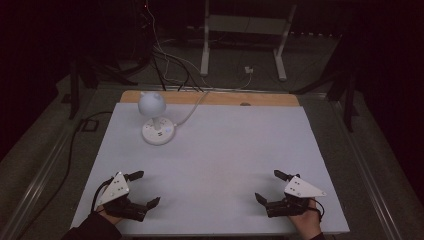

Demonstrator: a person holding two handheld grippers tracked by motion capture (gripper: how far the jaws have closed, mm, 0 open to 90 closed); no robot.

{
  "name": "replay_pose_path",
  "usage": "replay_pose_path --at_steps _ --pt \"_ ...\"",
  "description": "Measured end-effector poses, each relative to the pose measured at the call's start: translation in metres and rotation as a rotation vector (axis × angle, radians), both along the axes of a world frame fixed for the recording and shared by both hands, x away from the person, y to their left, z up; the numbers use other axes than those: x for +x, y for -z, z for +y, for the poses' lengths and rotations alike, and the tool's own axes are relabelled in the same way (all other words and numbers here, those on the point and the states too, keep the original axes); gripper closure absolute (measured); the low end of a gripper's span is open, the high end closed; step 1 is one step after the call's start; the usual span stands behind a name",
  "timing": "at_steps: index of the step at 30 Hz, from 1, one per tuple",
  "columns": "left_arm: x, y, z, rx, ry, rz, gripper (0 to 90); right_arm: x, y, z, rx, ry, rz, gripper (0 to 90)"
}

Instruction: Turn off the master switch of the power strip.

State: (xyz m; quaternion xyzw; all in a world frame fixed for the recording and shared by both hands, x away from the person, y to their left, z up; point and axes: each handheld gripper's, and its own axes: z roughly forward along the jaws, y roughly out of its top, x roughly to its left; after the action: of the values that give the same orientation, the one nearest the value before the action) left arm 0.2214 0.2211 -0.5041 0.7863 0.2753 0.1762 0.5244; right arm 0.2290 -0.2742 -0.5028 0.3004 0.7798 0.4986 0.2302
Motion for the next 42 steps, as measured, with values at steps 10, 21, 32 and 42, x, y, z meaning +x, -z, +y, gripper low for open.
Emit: replay_pose_path --at_steps 10,21,32,42 --pt "-0.001 0.000 -0.002 0.023 0.013 -0.004 0.4 0.000 -0.001 -0.001 0.006 0.018 0.015 0.0" --pt "-0.006 -0.007 -0.011 0.033 0.066 -0.002 0.4 -0.002 -0.004 0.000 0.018 0.026 0.004 0.0" --pt "-0.008 -0.023 -0.021 0.005 0.105 0.009 0.4 -0.004 -0.007 0.000 0.041 0.026 -0.003 0.0" --pt "-0.001 -0.040 -0.022 0.003 0.087 -0.011 0.4 -0.004 -0.008 0.001 0.048 0.028 -0.001 0.0"
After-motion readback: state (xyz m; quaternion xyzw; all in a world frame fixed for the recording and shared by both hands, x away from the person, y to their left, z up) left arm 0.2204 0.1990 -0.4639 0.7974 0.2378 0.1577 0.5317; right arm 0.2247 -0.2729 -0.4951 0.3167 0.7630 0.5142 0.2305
